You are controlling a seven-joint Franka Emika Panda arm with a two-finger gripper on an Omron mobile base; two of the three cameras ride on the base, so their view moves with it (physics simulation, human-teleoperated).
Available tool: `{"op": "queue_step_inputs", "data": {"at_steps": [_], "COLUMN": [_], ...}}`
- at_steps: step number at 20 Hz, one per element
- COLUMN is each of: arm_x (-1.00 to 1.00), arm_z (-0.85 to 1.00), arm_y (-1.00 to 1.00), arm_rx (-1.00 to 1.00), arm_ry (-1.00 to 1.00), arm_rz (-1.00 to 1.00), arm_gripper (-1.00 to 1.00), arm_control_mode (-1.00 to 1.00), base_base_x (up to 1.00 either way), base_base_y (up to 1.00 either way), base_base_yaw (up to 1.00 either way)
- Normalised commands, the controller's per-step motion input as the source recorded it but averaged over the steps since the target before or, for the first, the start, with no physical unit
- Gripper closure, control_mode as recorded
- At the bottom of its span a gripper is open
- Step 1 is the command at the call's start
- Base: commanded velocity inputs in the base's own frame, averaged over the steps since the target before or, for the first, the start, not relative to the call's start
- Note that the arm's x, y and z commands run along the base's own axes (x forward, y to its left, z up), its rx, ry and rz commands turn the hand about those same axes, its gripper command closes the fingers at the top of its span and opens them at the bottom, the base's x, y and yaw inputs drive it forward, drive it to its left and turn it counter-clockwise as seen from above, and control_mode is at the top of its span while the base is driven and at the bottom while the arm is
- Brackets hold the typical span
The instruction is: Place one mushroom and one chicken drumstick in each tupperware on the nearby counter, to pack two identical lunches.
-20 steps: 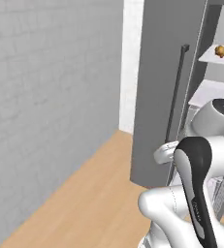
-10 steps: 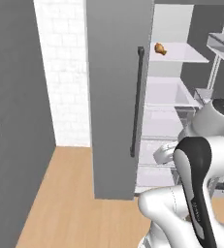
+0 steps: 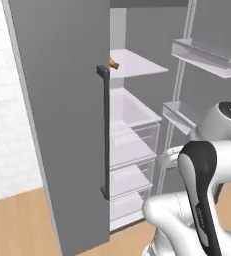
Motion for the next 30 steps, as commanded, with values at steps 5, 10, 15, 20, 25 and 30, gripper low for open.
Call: {"op": "queue_step_inputs", "data": {"at_steps": [5,10,15,20,25,30], "arm_x": [0.0,0.0,0.0,0.0,0.0,0.16], "arm_z": [0.0,0.0,0.0,0.0,0.0,0.12], "arm_y": [0.0,0.0,0.0,0.0,0.0,0.0], "arm_rx": [0.0,0.0,0.0,0.0,0.0,0.0], "arm_ry": [0.0,0.0,0.0,0.0,0.0,0.0], "arm_rz": [0.0,0.0,0.0,0.0,0.0,0.0], "arm_gripper": [-1.0,-1.0,-1.0,-1.0,-1.0,-1.0], "arm_control_mode": [1.0,1.0,1.0,1.0,1.0,-1.0], "base_base_x": [0.88,0.79,0.43,0.27,0.1,0.01], "base_base_y": [0.09,-0.03,-0.28,-0.32,-0.31,0.0], "base_base_yaw": [-0.48,0.1,0.3,0.33,0.34,0.0]}}
